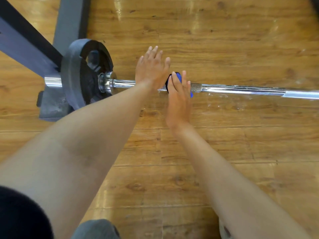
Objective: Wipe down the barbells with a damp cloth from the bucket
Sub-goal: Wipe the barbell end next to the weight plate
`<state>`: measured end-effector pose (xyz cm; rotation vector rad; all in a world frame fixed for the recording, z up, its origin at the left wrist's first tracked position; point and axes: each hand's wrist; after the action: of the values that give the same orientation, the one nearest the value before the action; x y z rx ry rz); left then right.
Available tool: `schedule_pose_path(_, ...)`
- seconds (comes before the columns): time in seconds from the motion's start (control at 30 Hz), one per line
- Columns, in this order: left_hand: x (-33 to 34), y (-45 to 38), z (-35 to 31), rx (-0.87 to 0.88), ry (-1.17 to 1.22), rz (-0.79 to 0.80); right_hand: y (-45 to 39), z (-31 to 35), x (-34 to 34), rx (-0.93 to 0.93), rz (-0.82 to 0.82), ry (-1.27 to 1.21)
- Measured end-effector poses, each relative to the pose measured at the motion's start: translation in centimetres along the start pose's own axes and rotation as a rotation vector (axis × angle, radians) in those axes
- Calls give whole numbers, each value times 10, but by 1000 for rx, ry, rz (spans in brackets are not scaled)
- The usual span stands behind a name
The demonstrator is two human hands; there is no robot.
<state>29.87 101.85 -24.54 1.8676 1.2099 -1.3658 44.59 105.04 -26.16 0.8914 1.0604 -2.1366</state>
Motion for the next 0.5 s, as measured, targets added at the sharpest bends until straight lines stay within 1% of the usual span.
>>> schedule_pose_path(0.03, -1, 5, 0, -7, 6, -23, 0, -10, -3, -28, 5, 20)
schedule_pose_path(0.07, -3, 11, 0, -20, 14, -53, 1, -18, -7, 12, 1, 38)
schedule_pose_path(0.13, -5, 21, 0, -14, 20, -122, 8, -10, -11, 139, -12, 59)
schedule_pose_path(0.17, -6, 27, 0, 6, 13, -156, 14, -1, -10, 140, -10, 50)
schedule_pose_path(0.23, -7, 34, -1, 23, 10, -198, 23, 10, -11, 37, 31, -2)
schedule_pose_path(0.27, -7, 35, -2, 11, 14, -195, 23, 5, -13, 1, 41, -14)
schedule_pose_path(0.3, -8, 36, -1, 4, 13, -187, 22, -3, -16, 19, 27, -9)
schedule_pose_path(0.37, -7, 42, 0, 16, 0, -197, 19, -11, -21, 175, -15, 30)
schedule_pose_path(0.4, -7, 44, 0, 24, -7, -211, 20, -7, -21, 221, -20, 48)
schedule_pose_path(0.43, -7, 46, -1, 32, -11, -225, 23, -1, -19, 197, -13, 50)
schedule_pose_path(0.5, -8, 53, -1, 49, -29, -255, 30, 3, -20, 49, 35, 29)
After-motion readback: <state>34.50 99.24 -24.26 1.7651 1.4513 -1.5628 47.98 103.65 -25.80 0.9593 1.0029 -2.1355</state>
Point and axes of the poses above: each hand's wrist, its own y-axis away from the middle knuckle, its own x-axis out of the palm, z = x × y, and after that the axes turned 8 degrees about -z, right-handed
